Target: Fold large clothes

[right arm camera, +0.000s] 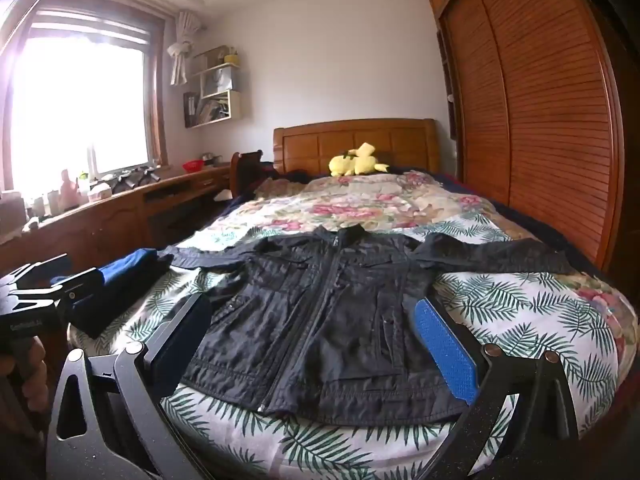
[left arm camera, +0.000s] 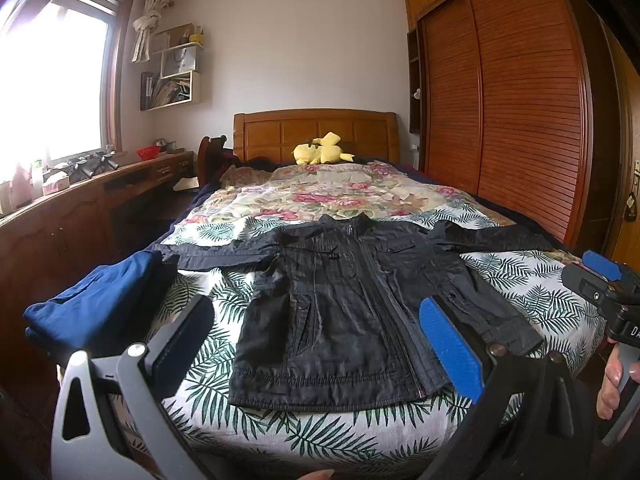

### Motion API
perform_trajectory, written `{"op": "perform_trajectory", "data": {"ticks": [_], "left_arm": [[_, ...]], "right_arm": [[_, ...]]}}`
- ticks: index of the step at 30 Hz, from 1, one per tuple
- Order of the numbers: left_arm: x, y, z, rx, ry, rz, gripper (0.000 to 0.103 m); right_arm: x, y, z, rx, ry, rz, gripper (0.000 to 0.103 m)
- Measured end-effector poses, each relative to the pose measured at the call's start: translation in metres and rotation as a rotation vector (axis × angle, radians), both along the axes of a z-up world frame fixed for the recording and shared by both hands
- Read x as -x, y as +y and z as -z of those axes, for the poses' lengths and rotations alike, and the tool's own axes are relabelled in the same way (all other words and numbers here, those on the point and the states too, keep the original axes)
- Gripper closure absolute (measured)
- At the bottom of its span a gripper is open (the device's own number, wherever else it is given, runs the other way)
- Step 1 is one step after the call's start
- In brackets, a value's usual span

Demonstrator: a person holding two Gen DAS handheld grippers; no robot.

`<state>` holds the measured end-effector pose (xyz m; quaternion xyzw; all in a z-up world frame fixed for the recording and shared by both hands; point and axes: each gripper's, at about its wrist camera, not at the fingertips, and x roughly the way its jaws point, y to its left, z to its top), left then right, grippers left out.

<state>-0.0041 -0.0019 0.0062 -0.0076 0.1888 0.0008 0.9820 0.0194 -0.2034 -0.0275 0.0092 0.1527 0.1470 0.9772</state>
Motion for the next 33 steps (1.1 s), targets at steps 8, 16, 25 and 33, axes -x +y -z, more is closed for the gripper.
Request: {"op": "perform_trajectory", "data": {"ticks": [8, 16, 25, 33], "left_arm": [[0.0005, 0.0013, -0.0003, 0.000, -0.003, -0.001, 0.000], [0.0007, 0.0010, -0.0024, -0.004, -0.006, -0.003, 0.000], [0.0010, -0.0006, -0.0024, -0.006, -0.006, -0.001, 0.000], [0.0016, -0.0019, -0.0034, -0.008, -0.009, -0.001, 0.000]], "right_arm": [[0.0006, 0.0007, 0.0008, 0.000, -0.002, -0.001, 0.000], [0.0012, 0.0007, 0.0006, 0.000, -0.002, -0.001, 0.000], [0.0015, 0.0001, 0.0002, -0.001, -0.004, 0.000, 0.000], [0.0022, 0.0007, -0.0001, -0.001, -0.004, 0.000, 0.000]]}}
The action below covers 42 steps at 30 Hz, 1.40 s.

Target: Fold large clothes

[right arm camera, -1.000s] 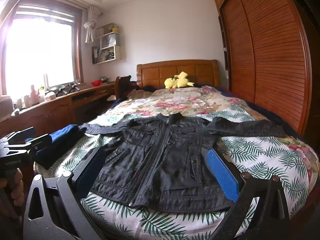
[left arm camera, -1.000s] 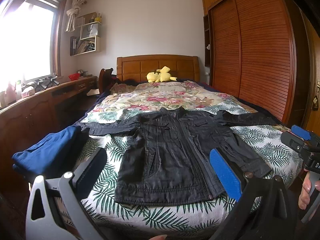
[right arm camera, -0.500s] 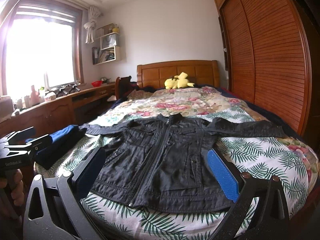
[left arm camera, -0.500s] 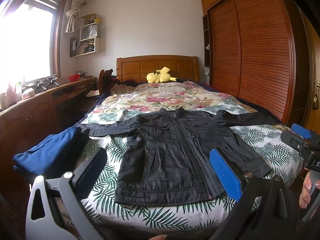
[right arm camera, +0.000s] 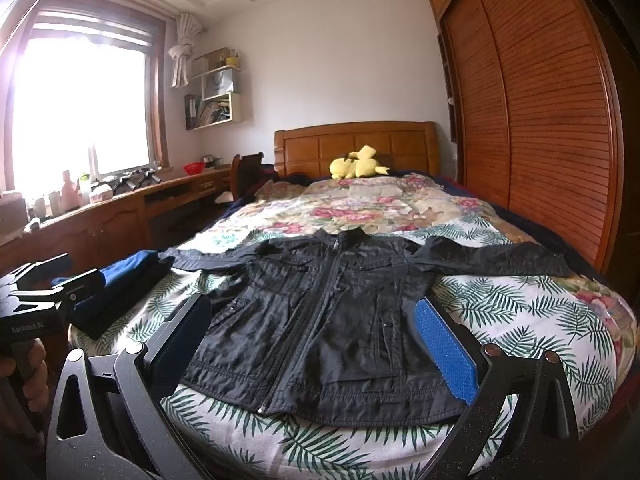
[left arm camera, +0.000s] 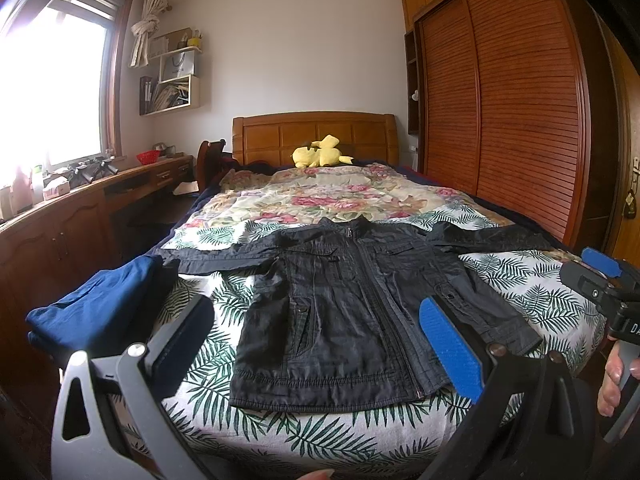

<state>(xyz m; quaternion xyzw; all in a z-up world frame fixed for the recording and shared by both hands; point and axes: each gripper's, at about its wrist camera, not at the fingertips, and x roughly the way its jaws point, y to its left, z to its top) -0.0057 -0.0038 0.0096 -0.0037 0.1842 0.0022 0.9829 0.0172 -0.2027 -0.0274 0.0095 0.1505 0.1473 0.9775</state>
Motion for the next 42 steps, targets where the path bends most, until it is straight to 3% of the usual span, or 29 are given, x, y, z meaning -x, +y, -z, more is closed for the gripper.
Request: {"op": "perform_trajectory", "data": {"ticks": [22, 42], "left_arm": [[0.005, 0.000, -0.008, 0.003, -0.006, 0.004, 0.000], [-0.003, 0.005, 0.002, 0.001, 0.013, 0.009, 0.000]], "right_arm": [[0.002, 0.000, 0.000, 0.003, -0.003, 0.004, 0.000], [0.002, -0.004, 0.000, 0.002, 0.003, 0.000, 0.000]]}}
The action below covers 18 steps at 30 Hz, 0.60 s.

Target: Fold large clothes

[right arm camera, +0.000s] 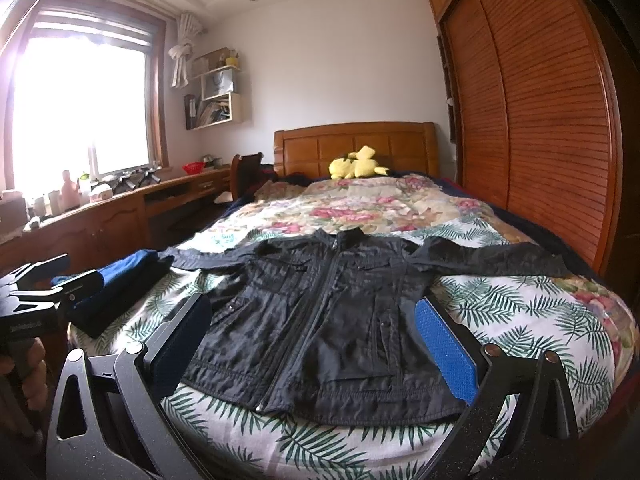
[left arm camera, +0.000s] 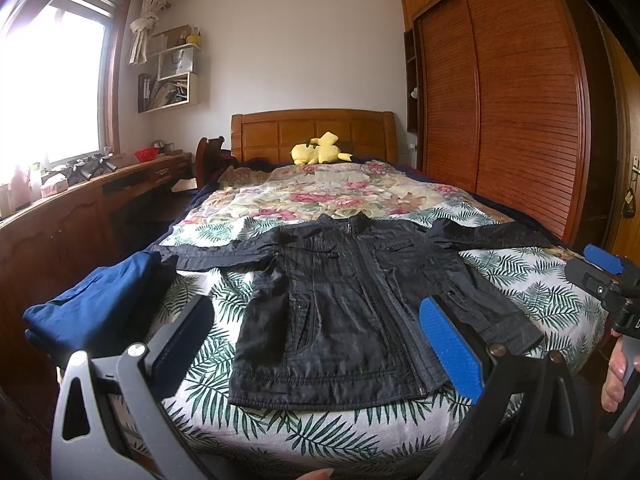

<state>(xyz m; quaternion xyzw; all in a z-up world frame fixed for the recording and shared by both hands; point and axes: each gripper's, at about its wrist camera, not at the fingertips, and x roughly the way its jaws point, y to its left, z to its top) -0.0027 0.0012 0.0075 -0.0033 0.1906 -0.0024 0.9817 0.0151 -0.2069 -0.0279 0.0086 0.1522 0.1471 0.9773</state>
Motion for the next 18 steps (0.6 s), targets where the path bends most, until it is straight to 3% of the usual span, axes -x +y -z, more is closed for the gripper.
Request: {"op": "perform_trajectory", "data": {"ticks": [9, 18], "left_arm": [[-0.035, 0.021, 0.029, -0.007, 0.064, -0.023, 0.000], [-0.072, 0.043, 0.055, -0.022, 0.102, -0.062, 0.000]], "right_arm": [[-0.028, 0.014, 0.021, 0.038, 0.026, -0.065, 0.000], [-0.093, 0.041, 0.045, 0.063, 0.053, -0.148, 0.000]]}}
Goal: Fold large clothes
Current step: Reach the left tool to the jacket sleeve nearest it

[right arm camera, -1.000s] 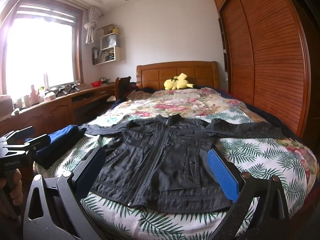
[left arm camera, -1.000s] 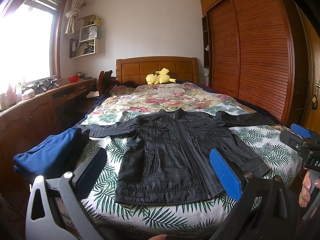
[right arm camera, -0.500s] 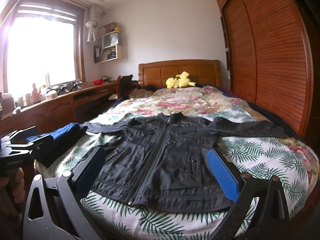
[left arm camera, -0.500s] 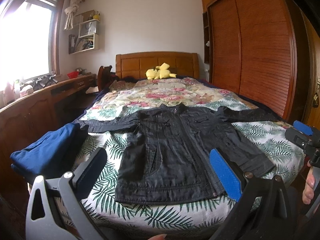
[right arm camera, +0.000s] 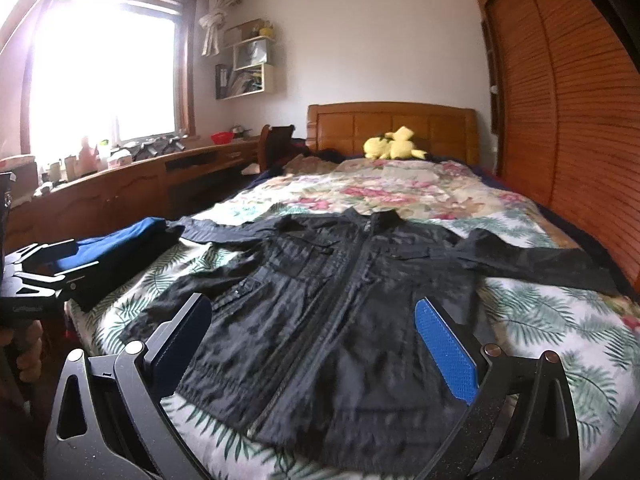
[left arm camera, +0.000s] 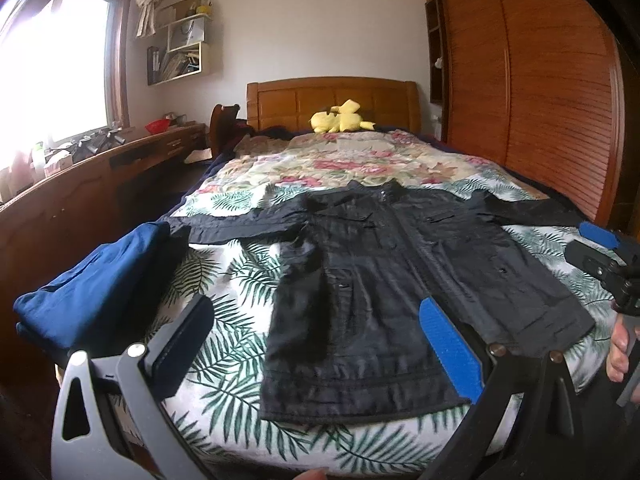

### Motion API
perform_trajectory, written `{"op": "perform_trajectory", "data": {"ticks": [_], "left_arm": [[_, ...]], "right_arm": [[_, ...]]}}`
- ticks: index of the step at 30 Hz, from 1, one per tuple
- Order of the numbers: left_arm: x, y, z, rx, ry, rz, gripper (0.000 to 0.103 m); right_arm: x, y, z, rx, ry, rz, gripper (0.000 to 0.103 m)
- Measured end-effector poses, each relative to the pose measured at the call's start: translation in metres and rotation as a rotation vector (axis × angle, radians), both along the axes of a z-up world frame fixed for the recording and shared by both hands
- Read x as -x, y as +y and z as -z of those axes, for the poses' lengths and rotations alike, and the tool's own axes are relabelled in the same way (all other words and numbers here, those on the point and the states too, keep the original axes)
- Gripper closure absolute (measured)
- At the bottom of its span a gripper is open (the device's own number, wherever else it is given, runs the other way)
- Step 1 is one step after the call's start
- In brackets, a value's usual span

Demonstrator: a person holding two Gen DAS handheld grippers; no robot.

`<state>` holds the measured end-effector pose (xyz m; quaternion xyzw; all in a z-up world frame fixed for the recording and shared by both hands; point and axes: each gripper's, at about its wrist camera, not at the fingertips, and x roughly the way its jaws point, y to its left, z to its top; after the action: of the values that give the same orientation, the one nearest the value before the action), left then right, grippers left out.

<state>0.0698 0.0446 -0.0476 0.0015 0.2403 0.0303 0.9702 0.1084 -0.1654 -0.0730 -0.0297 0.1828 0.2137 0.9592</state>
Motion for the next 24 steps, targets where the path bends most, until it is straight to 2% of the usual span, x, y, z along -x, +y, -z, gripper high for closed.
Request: {"op": "perform_trajectory", "data": {"ticks": [7, 17, 22, 24], "left_arm": [[-0.030, 0.009, 0.021, -0.020, 0.045, -0.025, 0.000], [-0.065, 0.031, 0.037, 0.044, 0.075, -0.087, 0.000], [-0.091, 0.050, 0.036, 0.074, 0.079, -0.092, 0.000], [-0.104, 0.058, 0.034, 0.086, 0.080, -0.080, 0.000]], "right_arm": [[-0.055, 0.030, 0.019, 0.011, 0.023, -0.068, 0.000], [-0.130, 0.067, 0.040, 0.011, 0.075, -0.184, 0.000], [-0.159, 0.081, 0.071, 0.052, 0.128, -0.207, 0.000], [-0.166, 0.079, 0.082, 0.054, 0.145, -0.178, 0.000]]}}
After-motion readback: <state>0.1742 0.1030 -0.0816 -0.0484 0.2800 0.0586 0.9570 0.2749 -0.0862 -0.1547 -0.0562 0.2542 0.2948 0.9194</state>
